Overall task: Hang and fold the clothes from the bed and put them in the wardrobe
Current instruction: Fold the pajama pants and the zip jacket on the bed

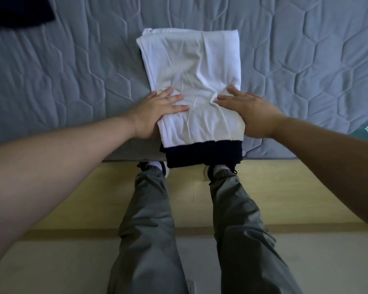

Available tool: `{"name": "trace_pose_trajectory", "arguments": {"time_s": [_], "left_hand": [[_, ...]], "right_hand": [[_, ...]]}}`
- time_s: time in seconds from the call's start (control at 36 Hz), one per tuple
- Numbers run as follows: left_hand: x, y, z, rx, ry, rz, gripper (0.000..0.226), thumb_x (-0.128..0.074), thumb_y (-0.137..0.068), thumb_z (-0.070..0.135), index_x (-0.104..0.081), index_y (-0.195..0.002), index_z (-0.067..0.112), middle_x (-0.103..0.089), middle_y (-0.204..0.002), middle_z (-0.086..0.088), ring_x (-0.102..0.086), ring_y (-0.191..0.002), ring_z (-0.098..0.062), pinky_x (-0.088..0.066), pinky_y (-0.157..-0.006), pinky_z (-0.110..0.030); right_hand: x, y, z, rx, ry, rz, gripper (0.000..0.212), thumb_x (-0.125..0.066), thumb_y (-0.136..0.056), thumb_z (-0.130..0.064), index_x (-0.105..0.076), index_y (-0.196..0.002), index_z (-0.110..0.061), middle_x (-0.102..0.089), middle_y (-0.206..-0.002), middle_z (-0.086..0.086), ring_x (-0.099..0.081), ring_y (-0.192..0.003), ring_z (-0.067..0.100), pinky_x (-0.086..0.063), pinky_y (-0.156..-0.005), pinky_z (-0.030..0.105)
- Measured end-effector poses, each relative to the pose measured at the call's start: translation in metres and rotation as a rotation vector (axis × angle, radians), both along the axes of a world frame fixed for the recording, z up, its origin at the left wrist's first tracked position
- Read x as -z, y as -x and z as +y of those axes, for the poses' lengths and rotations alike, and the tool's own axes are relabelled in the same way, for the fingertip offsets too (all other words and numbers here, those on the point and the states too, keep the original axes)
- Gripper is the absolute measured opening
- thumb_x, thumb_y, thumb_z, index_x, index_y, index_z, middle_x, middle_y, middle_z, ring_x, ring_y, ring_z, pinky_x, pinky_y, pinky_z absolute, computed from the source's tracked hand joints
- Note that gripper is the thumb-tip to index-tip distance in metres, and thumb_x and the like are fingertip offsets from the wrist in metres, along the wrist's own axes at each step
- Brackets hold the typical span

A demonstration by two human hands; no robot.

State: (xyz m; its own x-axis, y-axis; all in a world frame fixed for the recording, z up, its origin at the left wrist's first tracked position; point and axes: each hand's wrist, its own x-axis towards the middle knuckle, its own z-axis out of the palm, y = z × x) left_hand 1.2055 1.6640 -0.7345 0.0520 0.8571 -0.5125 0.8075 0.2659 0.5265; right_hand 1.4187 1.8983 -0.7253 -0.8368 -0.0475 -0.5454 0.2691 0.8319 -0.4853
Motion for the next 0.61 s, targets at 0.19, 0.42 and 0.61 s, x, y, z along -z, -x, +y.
{"name": "trace_pose_trajectory", "arguments": {"time_s": [0.19,0.42,0.61], "left_hand": [[-0.011,0.014,0.022,-0.716,0.134,-0.221,0.021,-0.058,-0.098,0.007,-0.067,-0.100,-0.011,-0.069,-0.104,-0.025,-0.064,-0.106,-0.035,-0.046,-0.086,-0.030],[0.043,0.016,0.030,-1.437,-0.076,-0.561,0.016,-0.082,-0.066,0.044,-0.079,-0.073,0.030,-0.078,-0.089,0.009,-0.074,-0.091,-0.009,-0.059,-0.088,-0.034],[0.053,0.015,0.042,-1.650,-0.019,-0.659,0.016,-0.077,-0.068,0.026,-0.079,-0.079,0.015,-0.078,-0.085,-0.001,-0.075,-0.081,-0.014,-0.059,-0.070,-0.029]], "right_hand": [[-0.011,0.026,0.008,0.292,0.130,-0.106,0.074,-0.073,-0.083,-0.043,-0.043,-0.146,-0.018,-0.059,-0.134,0.010,-0.058,-0.118,0.031,-0.037,-0.090,0.028],[0.032,0.052,0.025,1.071,0.251,-0.055,0.074,-0.054,-0.063,-0.094,-0.053,-0.054,-0.020,-0.047,-0.049,-0.006,-0.045,-0.044,0.009,-0.034,-0.049,0.021],[0.049,0.073,0.013,1.377,0.230,0.041,0.052,-0.066,-0.081,-0.064,-0.058,-0.057,-0.018,-0.053,-0.047,-0.015,-0.049,-0.042,-0.006,-0.038,-0.048,0.017]]}}
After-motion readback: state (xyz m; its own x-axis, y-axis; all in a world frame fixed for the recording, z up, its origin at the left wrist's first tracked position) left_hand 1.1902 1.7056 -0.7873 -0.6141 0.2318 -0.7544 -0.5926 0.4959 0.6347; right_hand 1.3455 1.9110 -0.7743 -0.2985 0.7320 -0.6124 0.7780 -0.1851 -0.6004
